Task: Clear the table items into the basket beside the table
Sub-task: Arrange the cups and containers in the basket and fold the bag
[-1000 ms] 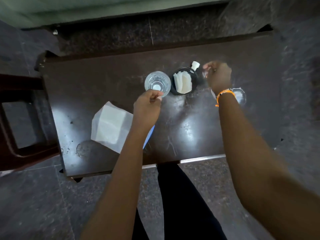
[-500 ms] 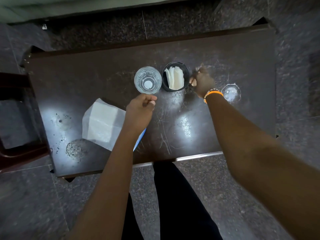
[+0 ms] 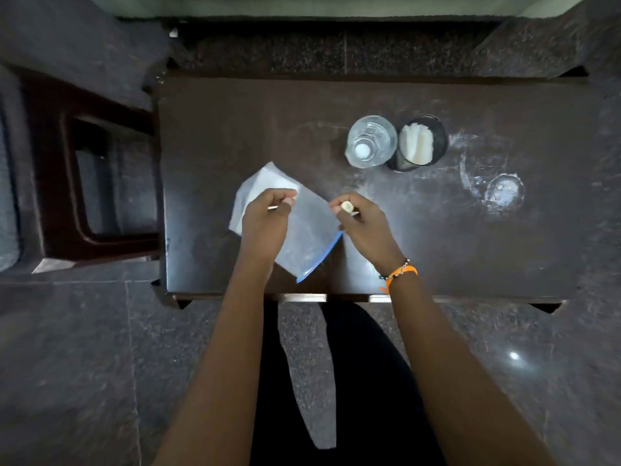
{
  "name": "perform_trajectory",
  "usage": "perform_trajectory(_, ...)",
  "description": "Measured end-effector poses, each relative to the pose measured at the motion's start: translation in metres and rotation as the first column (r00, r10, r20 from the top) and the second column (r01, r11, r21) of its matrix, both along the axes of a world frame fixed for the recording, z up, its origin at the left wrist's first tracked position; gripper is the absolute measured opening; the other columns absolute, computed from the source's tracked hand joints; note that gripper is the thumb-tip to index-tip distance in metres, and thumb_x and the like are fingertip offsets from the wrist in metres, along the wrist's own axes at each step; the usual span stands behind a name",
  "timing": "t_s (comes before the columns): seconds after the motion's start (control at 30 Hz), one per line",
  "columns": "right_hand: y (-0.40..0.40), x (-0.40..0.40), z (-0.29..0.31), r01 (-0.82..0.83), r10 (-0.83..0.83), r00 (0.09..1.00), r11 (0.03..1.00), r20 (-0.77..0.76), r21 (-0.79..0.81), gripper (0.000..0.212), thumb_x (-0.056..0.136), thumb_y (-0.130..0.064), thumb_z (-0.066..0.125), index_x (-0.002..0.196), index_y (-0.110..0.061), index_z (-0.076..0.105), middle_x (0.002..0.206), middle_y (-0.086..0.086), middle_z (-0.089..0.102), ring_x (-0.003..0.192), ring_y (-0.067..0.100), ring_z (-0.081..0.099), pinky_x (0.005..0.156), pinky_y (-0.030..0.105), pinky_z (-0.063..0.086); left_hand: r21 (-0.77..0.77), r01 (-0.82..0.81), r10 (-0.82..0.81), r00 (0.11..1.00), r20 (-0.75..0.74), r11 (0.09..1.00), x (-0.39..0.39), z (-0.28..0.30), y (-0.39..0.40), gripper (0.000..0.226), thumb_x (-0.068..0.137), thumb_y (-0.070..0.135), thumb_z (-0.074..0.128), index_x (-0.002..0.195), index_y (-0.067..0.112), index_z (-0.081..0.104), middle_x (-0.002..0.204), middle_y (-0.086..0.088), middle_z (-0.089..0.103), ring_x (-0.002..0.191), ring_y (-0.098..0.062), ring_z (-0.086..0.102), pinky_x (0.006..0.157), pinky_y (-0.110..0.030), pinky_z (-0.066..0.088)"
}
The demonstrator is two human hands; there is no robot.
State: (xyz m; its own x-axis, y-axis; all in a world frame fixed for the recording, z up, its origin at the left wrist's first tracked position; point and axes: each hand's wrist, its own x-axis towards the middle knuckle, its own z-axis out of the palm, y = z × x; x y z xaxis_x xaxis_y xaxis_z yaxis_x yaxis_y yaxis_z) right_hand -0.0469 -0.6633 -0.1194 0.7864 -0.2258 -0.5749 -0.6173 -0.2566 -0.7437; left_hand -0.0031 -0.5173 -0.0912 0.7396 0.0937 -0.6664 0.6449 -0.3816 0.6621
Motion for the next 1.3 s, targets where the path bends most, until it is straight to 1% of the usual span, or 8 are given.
perform_trajectory(0.13, 0.075, 0.034, 0.028, -0.135, 0.13, 0.991, 0.979, 0.039, 0.155, 0.018, 0.093, -0.003, 0.053, 0.105, 0.002, 0.065, 0.078, -0.006, 0.056, 0.056, -0.006, 0.054, 0.051, 0.001, 0.04, -0.077, -0.193, 0.196, 0.98, 0.029, 0.978, -0.006, 0.007, 0.071, 0.023, 0.089, 0.007, 0.054, 0.084, 0.025, 0.066, 0.088, 0.006, 0.066, 0.088, -0.012, 0.06, 0.086, -0.029, 0.048)
perform_trajectory(0.37, 0.204, 0.095, 0.05, -0.268, 0.252, 0.962, 0.948, 0.107, 0.172, 0.02, 0.09, -0.003, 0.056, 0.107, -0.007, 0.067, 0.113, 0.028, 0.057, 0.062, 0.01, 0.055, 0.065, 0.014, 0.048, -0.162, -0.489, 0.508, 0.854, 0.11, 0.857, -0.007, 0.025, 0.195, 0.028, 0.09, 0.006, 0.052, 0.081, 0.028, 0.066, 0.084, 0.008, 0.064, 0.079, -0.005, 0.059, 0.083, -0.021, 0.047)
perform_trajectory(0.53, 0.306, 0.138, 0.058, -0.311, 0.288, 0.947, 0.935, 0.142, 0.173, 0.022, 0.089, 0.001, 0.054, 0.105, -0.006, 0.066, 0.085, 0.014, 0.062, 0.062, 0.011, 0.055, 0.063, 0.016, 0.047, -0.161, -0.6, 0.621, 0.765, 0.168, 0.783, 0.007, 0.044, 0.289, 0.028, 0.092, 0.01, 0.051, 0.08, 0.032, 0.066, 0.086, 0.008, 0.065, 0.084, -0.008, 0.06, 0.077, -0.021, 0.048)
perform_trajectory(0.73, 0.41, 0.189, 0.06, -0.301, 0.267, 0.953, 0.9, 0.146, 0.315, 0.026, 0.089, 0.006, 0.055, 0.114, 0.007, 0.06, 0.093, 0.015, 0.061, 0.067, 0.008, 0.056, 0.062, 0.01, 0.052, -0.202, -0.705, 0.733, 0.661, 0.161, 0.68, 0.045, 0.046, 0.371, 0.025, 0.091, 0.006, 0.052, 0.081, 0.025, 0.064, 0.08, 0.003, 0.06, 0.074, -0.007, 0.053, 0.073, -0.019, 0.045)
perform_trajectory(0.9, 0.478, 0.218, 0.059, -0.264, 0.251, 0.964, 0.862, 0.086, 0.432, 0.029, 0.088, 0.01, 0.054, 0.117, 0.012, 0.057, 0.099, 0.017, 0.059, 0.077, 0.018, 0.059, 0.069, 0.017, 0.054, -0.171, -0.772, 0.791, 0.603, 0.104, 0.612, 0.07, 0.033, 0.406, 0.012, 0.091, 0.009, 0.055, 0.097, 0.018, 0.061, 0.101, -0.004, 0.062, 0.093, -0.014, 0.058, 0.099, -0.033, 0.049)
perform_trajectory(1.1, 0.521, 0.234, 0.056, -0.019, 0.069, 0.995, 0.833, -0.071, 0.552, 0.015, 0.087, 0.018, 0.042, 0.086, 0.018, 0.057, 0.086, 0.021, 0.049, 0.065, 0.026, 0.053, 0.077, 0.036, 0.051, -0.182, -0.766, 0.786, 0.614, 0.075, 0.616, 0.086, 0.028, 0.421, 0.016, 0.091, 0.007, 0.052, 0.102, 0.014, 0.062, 0.103, -0.006, 0.063, 0.097, -0.015, 0.059, 0.101, -0.034, 0.047)
perform_trajectory(1.23, 0.51, 0.223, 0.057, 0.087, -0.015, 0.991, 0.825, -0.131, 0.558, 0.028, 0.091, 0.012, 0.038, 0.113, 0.015, 0.056, 0.098, 0.029, 0.058, 0.075, 0.025, 0.058, 0.055, 0.015, 0.054, -0.208, -0.757, 0.782, 0.619, 0.073, 0.619, 0.09, 0.026, 0.419, 0.016, 0.09, 0.007, 0.052, 0.093, 0.019, 0.062, 0.099, -0.003, 0.063, 0.092, -0.014, 0.058, 0.094, -0.029, 0.049)
perform_trajectory(1.3, 0.494, 0.213, 0.056, 0.09, -0.009, 0.99, 0.818, -0.143, 0.568, 0.03, 0.093, 0.008, 0.037, 0.115, 0.013, 0.056, 0.114, 0.032, 0.062, 0.087, 0.024, 0.062, 0.061, 0.013, 0.054, -0.232, -0.75, 0.779, 0.622, 0.074, 0.62, 0.091, 0.024, 0.411, 0.018, 0.089, 0.006, 0.052, 0.089, 0.02, 0.062, 0.097, -0.004, 0.063, 0.085, -0.013, 0.058, 0.084, -0.024, 0.049)
